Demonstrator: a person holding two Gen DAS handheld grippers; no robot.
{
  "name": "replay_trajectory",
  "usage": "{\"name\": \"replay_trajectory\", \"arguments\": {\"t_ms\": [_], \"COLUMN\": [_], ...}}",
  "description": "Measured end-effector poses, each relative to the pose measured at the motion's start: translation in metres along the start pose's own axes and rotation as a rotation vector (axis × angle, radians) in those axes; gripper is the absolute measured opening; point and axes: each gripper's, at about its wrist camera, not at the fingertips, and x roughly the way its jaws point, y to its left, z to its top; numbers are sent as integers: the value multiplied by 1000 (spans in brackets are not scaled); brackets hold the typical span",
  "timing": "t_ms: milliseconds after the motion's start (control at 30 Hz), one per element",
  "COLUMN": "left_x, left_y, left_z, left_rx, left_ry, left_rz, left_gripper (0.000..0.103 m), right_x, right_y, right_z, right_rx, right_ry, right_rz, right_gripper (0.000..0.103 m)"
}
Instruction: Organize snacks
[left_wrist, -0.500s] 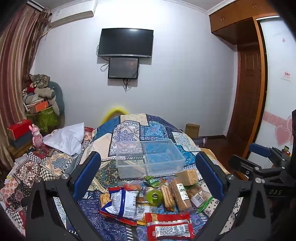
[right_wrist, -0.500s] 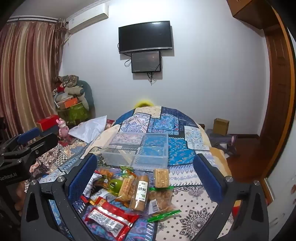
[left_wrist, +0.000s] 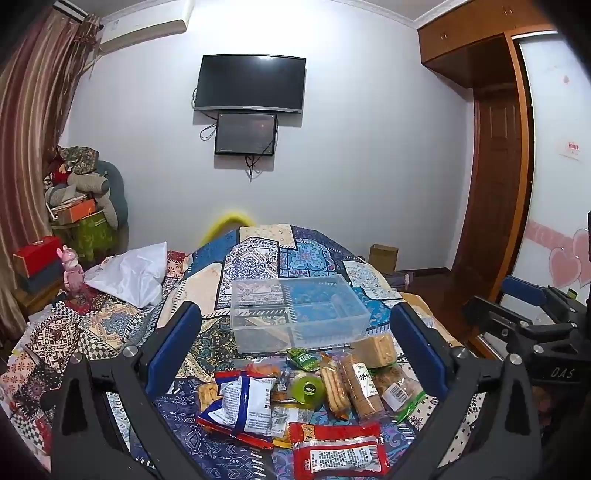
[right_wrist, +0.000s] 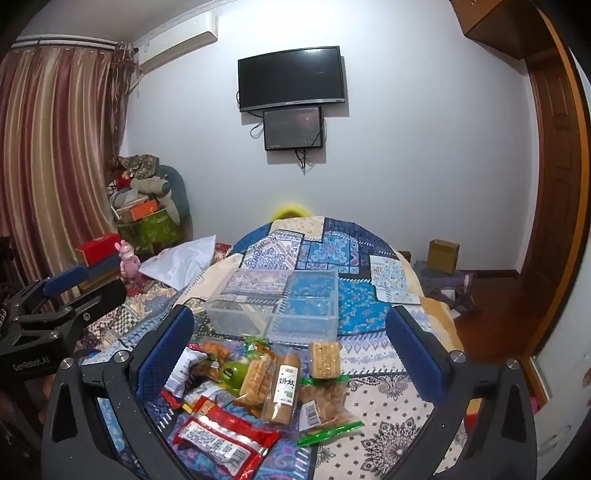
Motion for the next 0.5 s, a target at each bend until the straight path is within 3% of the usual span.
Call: {"name": "replay_trajectory", "arguments": {"t_ms": [500], "left_x": [-1], "left_y": [1], "left_z": [-1], "left_rx": [1], "left_ry": [3], "left_rz": [-9], "left_gripper": [103], "right_x": [-2], "right_y": [3], "right_z": [-2], "right_rx": [2], "right_ry": [-8], "right_rz": [7], "right_gripper": [103]}}
